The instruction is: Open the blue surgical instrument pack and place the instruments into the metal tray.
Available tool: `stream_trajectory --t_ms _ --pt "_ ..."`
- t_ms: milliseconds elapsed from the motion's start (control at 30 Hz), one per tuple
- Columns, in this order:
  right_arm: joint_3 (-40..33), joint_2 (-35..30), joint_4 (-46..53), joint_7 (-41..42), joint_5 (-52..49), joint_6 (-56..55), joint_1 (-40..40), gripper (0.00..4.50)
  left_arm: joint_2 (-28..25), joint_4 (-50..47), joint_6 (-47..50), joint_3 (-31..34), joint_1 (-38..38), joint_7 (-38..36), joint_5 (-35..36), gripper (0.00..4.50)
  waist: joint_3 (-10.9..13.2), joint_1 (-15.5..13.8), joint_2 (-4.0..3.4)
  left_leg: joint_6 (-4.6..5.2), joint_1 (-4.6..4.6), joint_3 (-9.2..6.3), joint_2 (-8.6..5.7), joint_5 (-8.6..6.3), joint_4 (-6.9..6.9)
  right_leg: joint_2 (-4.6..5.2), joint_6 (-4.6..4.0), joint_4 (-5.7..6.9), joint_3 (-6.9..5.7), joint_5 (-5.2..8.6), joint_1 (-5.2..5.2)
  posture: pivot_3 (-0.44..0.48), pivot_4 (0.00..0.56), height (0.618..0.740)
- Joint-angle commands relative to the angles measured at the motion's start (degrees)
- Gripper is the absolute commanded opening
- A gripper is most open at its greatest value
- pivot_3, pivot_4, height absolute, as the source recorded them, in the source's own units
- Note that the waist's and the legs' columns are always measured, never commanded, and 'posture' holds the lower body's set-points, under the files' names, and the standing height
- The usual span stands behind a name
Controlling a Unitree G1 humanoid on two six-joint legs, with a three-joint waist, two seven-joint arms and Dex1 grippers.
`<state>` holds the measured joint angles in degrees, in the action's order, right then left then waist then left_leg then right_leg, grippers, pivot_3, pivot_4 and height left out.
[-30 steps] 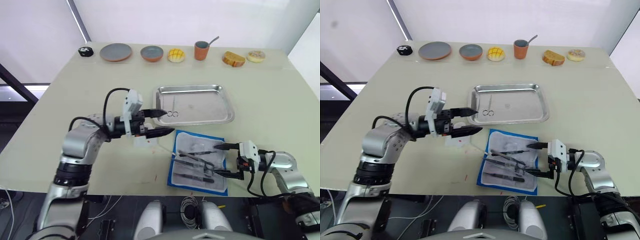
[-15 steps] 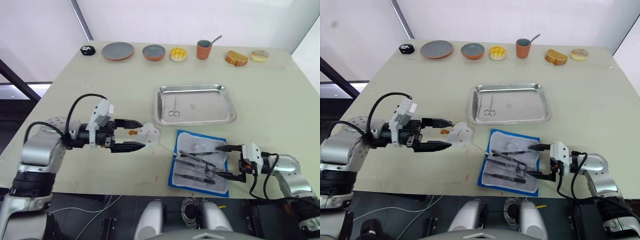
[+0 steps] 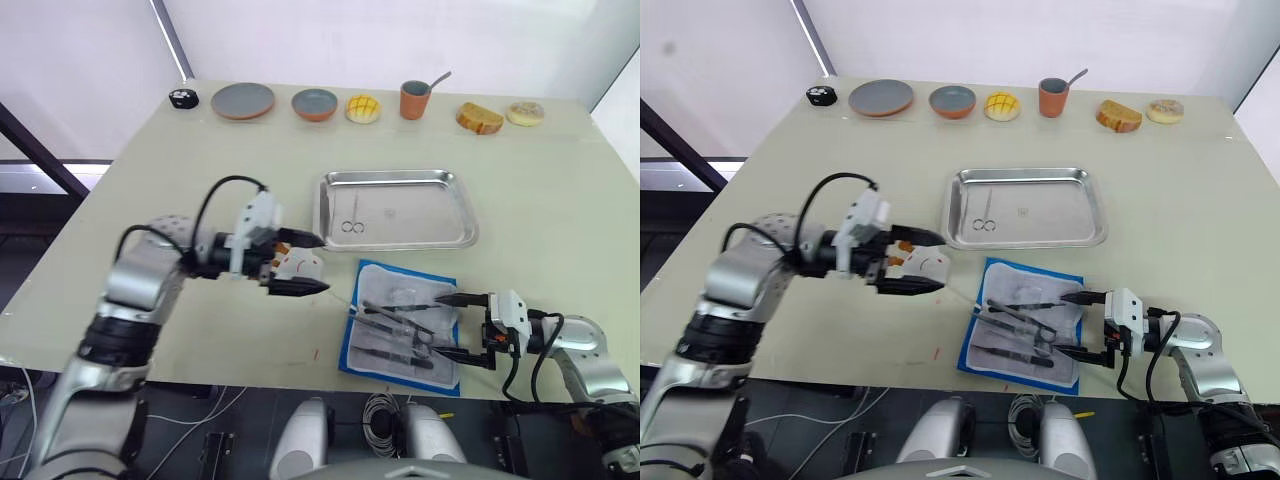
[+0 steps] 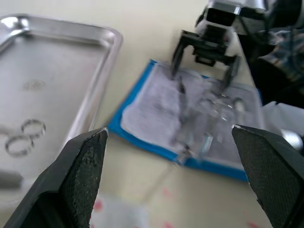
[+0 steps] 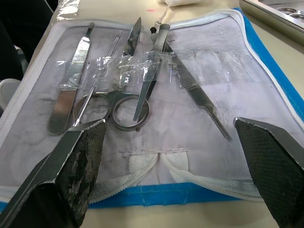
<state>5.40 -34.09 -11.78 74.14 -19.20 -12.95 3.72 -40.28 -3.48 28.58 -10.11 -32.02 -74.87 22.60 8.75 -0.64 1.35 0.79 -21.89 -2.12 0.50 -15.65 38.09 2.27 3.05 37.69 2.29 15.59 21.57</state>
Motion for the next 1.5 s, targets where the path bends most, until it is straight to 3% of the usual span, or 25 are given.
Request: stream_trajectory --t_ms 33,167,467,933,1500 --pt "2.4 0.2 -1.0 -0.4 2.0 2.5 -4.2 4.5 3.9 0.5 -2.7 -4.0 -2.4 3.1 -4.0 4.19 0.0 -0.1 0.02 0.0 -0.01 -0.01 0.0 0.0 0.0 -0.02 0.0 -0.01 -0.01 0.0 0.0 0.0 0.15 0.74" --pt "2.8 0.2 0.4 -1.2 2.2 3.0 -5.7 4.5 7.2 4.0 -6.1 -8.9 -3.8 4.2 -9.1 2.97 0.0 0.0 0.01 0.0 -0.01 -0.01 0.01 0.0 0.0 -0.13 -0.02 -0.02 0.03 0.01 0.01 0.0 0.15 0.74" --pt "2.8 0.5 2.8 -3.4 2.3 4.1 -7.0 4.5 14.6 14.9 -13.6 -15.6 -8.9 4.1 -16.7 2.97 0.0 0.0 0.01 0.0 -0.03 -0.02 -0.02 0.0 0.08 -0.18 -0.04 0.01 0.04 0.02 0.0 0.0 0.15 0.74" --pt "2.9 2.4 -1.4 -2.8 1.8 2.6 -5.6 4.5 13.8 12.2 -13.0 -17.1 -7.1 -1.9 -17.0 2.97 0.0 0.3 0.06 0.0 0.05 -0.04 0.08 0.0 0.09 -0.33 -0.07 0.12 0.05 0.03 -0.01 0.0 0.15 0.74" --pt "3.0 2.8 -2.4 -2.4 2.7 2.0 -4.8 4.5 14.6 17.6 -12.5 -15.6 -9.9 0.6 -19.2 2.97 -0.1 1.1 0.17 0.0 0.07 -0.04 0.08 0.0 0.14 -0.31 -0.07 0.16 0.07 0.02 -0.03 0.0 0.15 0.74"
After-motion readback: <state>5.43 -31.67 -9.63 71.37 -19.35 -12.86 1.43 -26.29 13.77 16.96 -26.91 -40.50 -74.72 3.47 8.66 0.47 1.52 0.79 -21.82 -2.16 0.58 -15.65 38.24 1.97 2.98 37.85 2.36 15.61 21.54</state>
